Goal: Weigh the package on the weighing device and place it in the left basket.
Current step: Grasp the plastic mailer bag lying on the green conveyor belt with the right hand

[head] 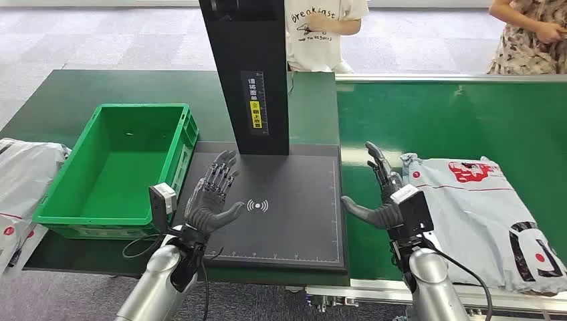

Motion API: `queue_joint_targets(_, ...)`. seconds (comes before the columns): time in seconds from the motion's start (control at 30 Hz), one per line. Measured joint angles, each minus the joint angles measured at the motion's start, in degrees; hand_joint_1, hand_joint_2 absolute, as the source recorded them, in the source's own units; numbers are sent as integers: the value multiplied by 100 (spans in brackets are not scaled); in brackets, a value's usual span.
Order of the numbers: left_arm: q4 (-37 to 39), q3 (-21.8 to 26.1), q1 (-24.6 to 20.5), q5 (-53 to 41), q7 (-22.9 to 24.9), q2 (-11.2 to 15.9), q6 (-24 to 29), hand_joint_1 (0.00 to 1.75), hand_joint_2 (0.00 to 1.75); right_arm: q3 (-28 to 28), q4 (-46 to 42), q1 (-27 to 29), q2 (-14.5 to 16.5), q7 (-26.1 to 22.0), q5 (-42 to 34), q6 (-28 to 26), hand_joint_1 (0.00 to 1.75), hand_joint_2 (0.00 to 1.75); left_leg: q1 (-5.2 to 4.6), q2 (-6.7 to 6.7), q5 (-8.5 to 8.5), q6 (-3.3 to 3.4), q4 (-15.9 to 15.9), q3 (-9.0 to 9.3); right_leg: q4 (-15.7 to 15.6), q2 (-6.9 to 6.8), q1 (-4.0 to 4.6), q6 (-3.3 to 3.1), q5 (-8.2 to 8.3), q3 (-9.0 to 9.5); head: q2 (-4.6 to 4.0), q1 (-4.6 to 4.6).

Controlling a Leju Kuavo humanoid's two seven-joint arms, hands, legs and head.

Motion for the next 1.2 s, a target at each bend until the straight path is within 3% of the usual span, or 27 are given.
queue_joint_targets(0.17, -138, 15, 136, -99, 45, 16, -7, 0, 175, -92, 121, -192, -182, 471, 1058, -568, 0, 175, -4, -1, 0, 1, 1, 0, -1, -1, -5, 1, 1, 0, 0, 0)
queue_joint_targets(0.37, -144, 15, 98, -141, 45, 9, -76, 0, 175, -593, 744, -737, -596, 914, 2223, -816, 0, 175, -8, -2, 2, 4, 9, -1, -1, -3, -11, 8, 6, 1, 0, 1)
queue_joint_targets(0.5, -107, 15, 10, -158, 45, -37, -133, 0, 175, -842, 1243, -1054, -836, 1164, 2514, -824, 0, 175, -8, -3, 2, 4, 13, -1, -1, -3, -12, 10, 7, 1, 0, 1)
queue_joint_targets(0.7, -53, 29, -96, -239, 122, -91, -139, 0, 175, -968, 2225, -1416, -1091, 2250, 3260, -835, 0, 175, -8, -3, 1, 5, 13, -2, 0, -2, -11, 10, 7, 0, 0, 1)
queue_joint_targets(0.93, 6, 86, -202, -296, 230, -98, -139, 0, 175, -989, 3293, -1531, -1174, 2918, 3592, -170, 0, 175, -6, -4, 0, 7, 12, -3, 0, -2, -10, 10, 6, -2, 0, -1)
queue_joint_targets(0.97, 30, 96, -232, -296, 237, -99, -139, 0, 175, -988, 3436, -1544, -1184, 2967, 3635, -85, 12, 175, -6, -5, 0, 7, 12, -2, 0, -3, -10, 10, 6, -1, 0, 0)
queue_joint_targets(1.07, 99, 115, -301, -295, 244, -102, -139, 0, 175, -971, 3785, -1550, -1216, 3089, 3749, 147, 143, 175, -7, -6, 0, 7, 12, -2, 0, -5, -10, 10, 6, -1, 0, 0)
queue_joint_targets(1.1, 118, 118, -313, -295, 247, -107, -140, 0, 175, -962, 3859, -1544, -1227, 3120, 3770, 214, 175, 175, -7, -6, 0, 7, 12, -2, 0, -4, -10, 10, 6, -1, 0, -1)
queue_joint_targets(1.2, 158, 118, -332, -294, 275, -126, -145, 0, 175, -949, 3961, -1502, -1258, 3188, 3786, 324, 175, 175, -7, -4, 0, 8, 13, 0, -2, -3, -10, 10, 6, 2, 0, -1)
